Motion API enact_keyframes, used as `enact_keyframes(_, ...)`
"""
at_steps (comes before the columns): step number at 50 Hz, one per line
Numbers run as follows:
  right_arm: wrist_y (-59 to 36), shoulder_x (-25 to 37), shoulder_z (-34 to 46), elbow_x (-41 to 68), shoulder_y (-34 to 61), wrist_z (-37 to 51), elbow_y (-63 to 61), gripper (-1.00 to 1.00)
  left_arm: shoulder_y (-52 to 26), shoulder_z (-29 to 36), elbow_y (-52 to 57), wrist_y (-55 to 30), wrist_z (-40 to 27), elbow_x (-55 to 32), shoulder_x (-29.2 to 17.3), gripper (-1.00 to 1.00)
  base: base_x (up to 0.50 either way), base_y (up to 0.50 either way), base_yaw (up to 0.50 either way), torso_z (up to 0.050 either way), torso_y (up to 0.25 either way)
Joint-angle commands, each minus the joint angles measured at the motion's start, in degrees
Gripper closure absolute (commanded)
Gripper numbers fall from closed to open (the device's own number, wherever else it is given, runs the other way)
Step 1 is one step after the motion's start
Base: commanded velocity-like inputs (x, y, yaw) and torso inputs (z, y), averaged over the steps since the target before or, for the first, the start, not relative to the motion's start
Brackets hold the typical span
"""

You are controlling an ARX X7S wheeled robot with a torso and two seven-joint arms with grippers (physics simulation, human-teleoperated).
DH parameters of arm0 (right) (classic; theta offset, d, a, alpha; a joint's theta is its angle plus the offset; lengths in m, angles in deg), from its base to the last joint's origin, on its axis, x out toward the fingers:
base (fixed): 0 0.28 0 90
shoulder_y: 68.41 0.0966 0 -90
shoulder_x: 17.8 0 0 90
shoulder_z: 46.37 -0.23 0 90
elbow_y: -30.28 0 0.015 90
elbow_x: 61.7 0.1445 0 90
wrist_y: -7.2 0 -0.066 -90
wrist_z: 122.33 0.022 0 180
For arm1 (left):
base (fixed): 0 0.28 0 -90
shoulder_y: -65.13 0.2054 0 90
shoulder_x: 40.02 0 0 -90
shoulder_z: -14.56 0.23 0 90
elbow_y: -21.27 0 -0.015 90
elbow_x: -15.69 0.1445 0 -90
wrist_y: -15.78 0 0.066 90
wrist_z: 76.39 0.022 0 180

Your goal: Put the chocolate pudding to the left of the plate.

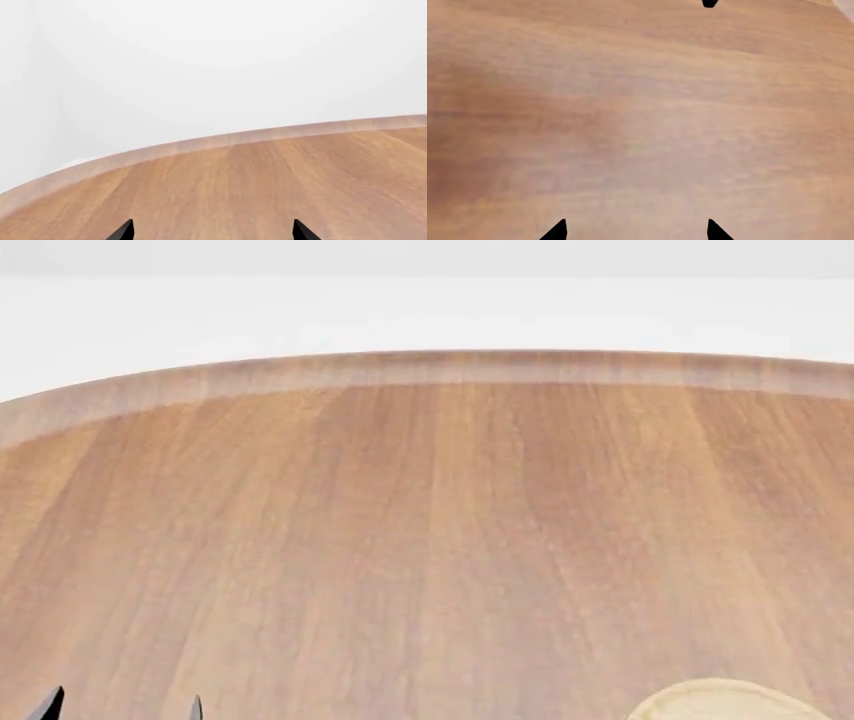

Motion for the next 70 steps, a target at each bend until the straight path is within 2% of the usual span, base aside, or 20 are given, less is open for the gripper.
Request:
enact_keyframes(1, -1.44, 0.58, 0.77, -0.49, -0.57, 0.17, -1.33, -1.00, -0.20, 0.20, -0.31, 0.08, -0.19, -0.18, -0.14, -1.00, 0.00, 0.00, 0.00, 0.000, 0.000)
enact_keyframes(14, -1.33, 0.47, 1.81, -0.98, -1.05, -0.17, 2.74, -1.00, -0.16, 0.62, 0.11, -0.26, -0.46, -0.22, -0.34, -1.00, 0.00, 0.00, 0.00, 0.000, 0.000)
enact_keyframes(28, -0.10, 4.15, 1.41, 0.24, -6.83, 1.89, 1.73, -1.00, -0.29, 0.92, 0.15, -0.43, -0.72, -0.34, -0.55, -1.00, 0.00, 0.00, 0.00, 0.000, 0.000)
enact_keyframes(40, 2.59, 3.24, 2.13, -0.17, -7.63, 2.01, 6.17, -1.00, -0.56, 1.31, -0.54, -0.09, -1.00, -0.14, -0.58, -1.00, 0.00, 0.00, 0.00, 0.000, 0.000)
enact_keyframes(70, 5.37, 5.48, -2.90, 3.39, -7.45, 3.45, 14.84, -1.00, -0.85, 2.12, -0.48, -0.72, -1.62, -0.17, -0.90, -1.00, 0.00, 0.00, 0.00, 0.000, 0.000)
